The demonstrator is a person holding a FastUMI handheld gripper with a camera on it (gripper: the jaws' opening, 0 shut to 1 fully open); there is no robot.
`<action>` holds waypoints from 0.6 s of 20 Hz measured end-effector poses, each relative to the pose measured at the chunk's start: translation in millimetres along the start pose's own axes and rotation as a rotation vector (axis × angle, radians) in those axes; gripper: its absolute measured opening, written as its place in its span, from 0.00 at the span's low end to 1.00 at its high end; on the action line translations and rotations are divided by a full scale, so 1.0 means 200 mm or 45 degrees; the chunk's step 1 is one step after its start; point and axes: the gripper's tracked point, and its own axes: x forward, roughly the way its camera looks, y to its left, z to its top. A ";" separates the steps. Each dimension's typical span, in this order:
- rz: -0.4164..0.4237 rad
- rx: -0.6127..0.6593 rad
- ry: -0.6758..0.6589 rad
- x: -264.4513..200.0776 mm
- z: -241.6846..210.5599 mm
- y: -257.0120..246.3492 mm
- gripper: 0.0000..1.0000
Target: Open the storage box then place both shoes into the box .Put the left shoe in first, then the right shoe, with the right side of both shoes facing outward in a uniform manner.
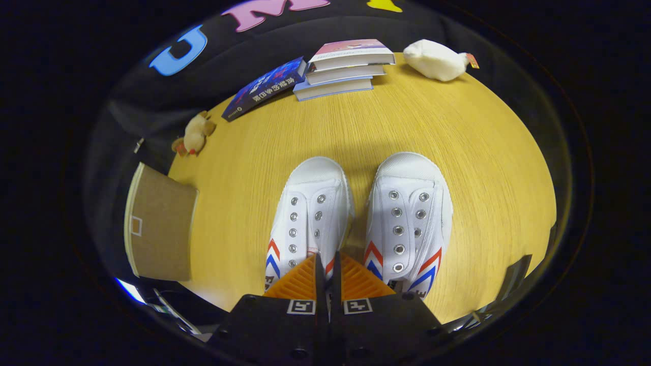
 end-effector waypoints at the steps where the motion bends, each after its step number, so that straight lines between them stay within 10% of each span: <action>1: 0.014 0.007 -0.004 -0.03 0.01 0.01 0.05; 12: 0.234 0.075 -0.078 -0.43 0.28 0.61 0.05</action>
